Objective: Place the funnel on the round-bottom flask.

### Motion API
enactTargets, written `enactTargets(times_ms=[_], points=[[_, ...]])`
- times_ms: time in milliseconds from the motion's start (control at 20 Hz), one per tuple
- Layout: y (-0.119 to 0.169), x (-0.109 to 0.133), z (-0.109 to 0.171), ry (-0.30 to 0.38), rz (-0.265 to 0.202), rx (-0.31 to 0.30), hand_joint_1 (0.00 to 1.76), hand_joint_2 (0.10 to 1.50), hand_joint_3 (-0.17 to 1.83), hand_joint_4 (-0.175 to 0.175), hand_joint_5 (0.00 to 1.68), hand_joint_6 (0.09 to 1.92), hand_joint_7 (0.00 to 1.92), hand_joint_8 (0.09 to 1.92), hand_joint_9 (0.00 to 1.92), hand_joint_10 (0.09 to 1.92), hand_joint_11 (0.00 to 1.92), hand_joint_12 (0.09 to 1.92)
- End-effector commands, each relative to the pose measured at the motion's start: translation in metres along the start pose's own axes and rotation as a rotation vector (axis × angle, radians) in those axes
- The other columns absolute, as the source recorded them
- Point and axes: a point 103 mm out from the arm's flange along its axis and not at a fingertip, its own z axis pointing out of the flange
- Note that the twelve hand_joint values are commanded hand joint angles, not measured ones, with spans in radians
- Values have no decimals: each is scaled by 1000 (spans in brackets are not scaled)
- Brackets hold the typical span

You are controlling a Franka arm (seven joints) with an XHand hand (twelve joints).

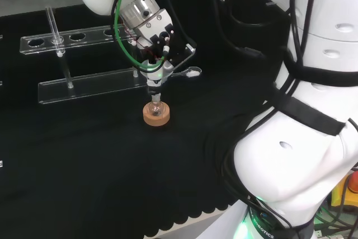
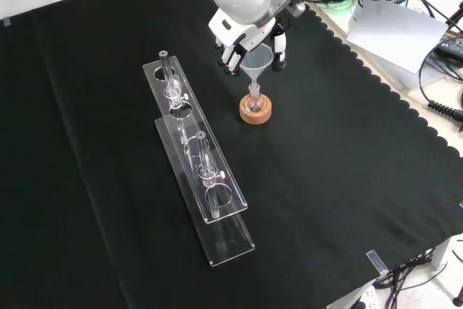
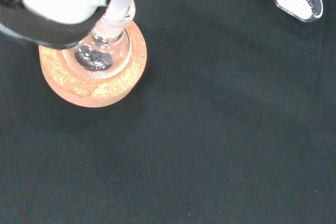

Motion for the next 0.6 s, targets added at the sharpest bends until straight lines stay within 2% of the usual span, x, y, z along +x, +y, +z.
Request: enactTargets(times_ms=[50, 600], points=[[4, 2, 4, 5, -4, 3, 991, 717, 726, -57, 823, 820, 720, 737, 1232, 358, 946, 987], [7, 6, 6, 3, -10, 11, 989, 718, 728, -57, 820, 820, 715, 740, 1227, 363, 941, 989]])
